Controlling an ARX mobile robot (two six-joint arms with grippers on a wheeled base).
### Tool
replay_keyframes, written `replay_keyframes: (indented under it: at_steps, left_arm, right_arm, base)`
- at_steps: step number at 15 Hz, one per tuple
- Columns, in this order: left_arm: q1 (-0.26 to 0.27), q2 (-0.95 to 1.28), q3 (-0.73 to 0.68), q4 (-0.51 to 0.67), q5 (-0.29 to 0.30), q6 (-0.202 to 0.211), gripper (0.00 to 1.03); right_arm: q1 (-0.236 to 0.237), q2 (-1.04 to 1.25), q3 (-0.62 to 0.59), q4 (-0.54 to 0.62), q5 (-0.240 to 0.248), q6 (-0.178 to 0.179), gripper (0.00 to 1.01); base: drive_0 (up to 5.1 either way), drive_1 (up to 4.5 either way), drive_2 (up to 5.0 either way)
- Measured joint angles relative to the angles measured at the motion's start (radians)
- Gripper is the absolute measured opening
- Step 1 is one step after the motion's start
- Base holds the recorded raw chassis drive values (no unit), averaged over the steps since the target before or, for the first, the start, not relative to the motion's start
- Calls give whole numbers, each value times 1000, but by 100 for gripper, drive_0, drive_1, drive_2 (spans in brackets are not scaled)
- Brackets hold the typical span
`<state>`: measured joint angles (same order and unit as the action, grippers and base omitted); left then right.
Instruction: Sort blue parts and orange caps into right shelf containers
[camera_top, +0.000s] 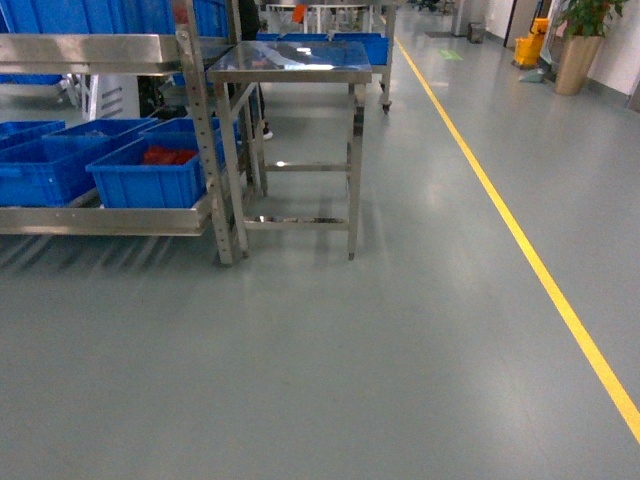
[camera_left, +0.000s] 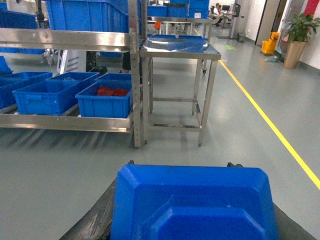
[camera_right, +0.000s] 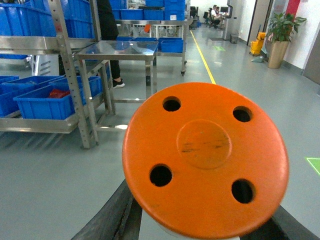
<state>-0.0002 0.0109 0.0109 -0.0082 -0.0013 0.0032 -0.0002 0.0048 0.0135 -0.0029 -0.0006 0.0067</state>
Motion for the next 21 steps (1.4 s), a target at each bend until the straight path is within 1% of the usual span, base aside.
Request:
replay_keyframes:
  at_steps: [21]
  left_arm:
    - [0, 0, 0, -1, 0, 0, 42]
  right_arm:
    - [0, 0, 0, -3, 0, 0, 44]
  base:
    - [-2, 426, -431]
